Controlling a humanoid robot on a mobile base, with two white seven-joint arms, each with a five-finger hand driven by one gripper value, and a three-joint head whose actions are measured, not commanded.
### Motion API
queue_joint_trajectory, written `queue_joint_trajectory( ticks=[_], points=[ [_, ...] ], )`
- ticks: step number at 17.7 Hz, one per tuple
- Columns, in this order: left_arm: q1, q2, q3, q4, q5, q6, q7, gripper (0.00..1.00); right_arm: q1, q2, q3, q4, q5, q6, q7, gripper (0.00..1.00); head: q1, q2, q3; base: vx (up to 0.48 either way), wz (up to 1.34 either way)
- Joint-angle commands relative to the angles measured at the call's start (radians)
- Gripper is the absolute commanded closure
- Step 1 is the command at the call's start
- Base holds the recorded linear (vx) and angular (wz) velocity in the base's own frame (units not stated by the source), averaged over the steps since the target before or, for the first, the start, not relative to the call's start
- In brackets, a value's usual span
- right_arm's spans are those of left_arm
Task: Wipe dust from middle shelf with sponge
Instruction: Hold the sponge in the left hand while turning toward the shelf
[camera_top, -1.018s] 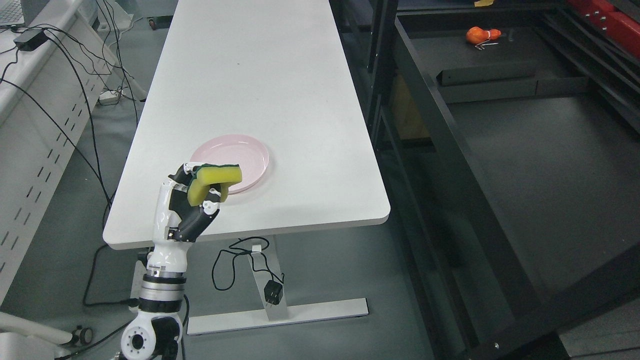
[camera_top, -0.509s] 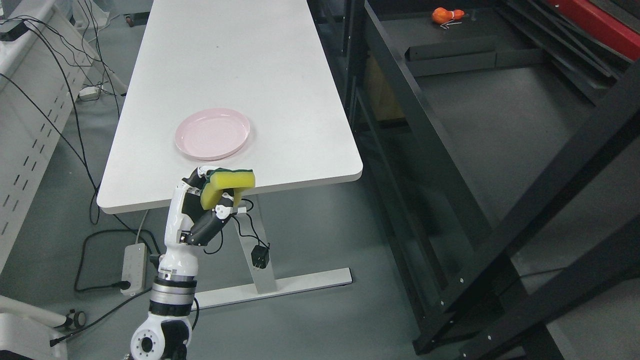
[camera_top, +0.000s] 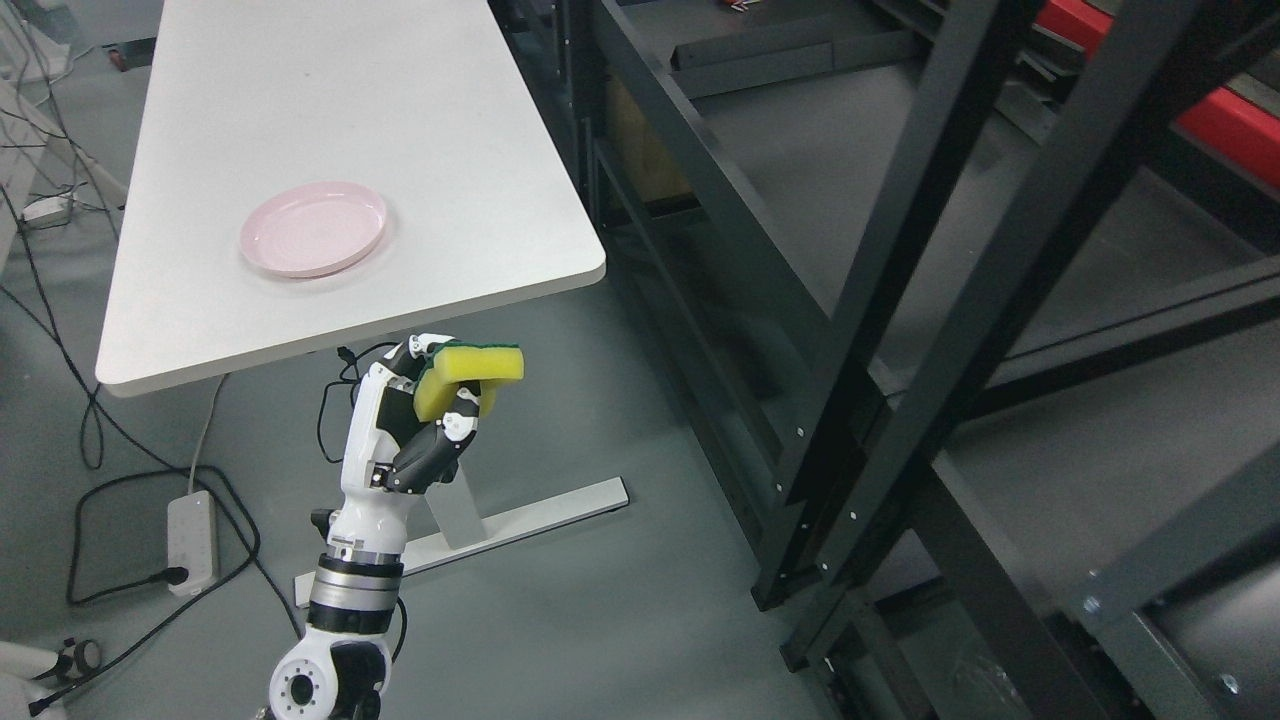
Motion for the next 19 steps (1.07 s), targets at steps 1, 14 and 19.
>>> queue_joint_trajectory(
  ticks=[1,14,19],
  points=[
    [0.0,0.016,-0.009,-0.002,-0.001,0.001,0.0,0.99,0.0,-0.017,0.0,-0.017,0.0,0.001,-0.001,0.0,0.0,0.0,0.0,-0.201,-0.42],
    [0.054,0.016,0.011,-0.003,-0.001,-0.008,0.0,0.99,0.0,-0.017,0.001,-0.017,0.0,0.001,-0.001,0.0,0.0,0.0,0.0,-0.172,-0.54],
    [0.126,0.016,-0.033,-0.04,-0.001,-0.038,-0.012,0.99,0.0,-0.017,0.0,-0.017,0.0,0.001,-0.001,0.0,0.0,0.0,0.0,-0.131,-0.65]
  ],
)
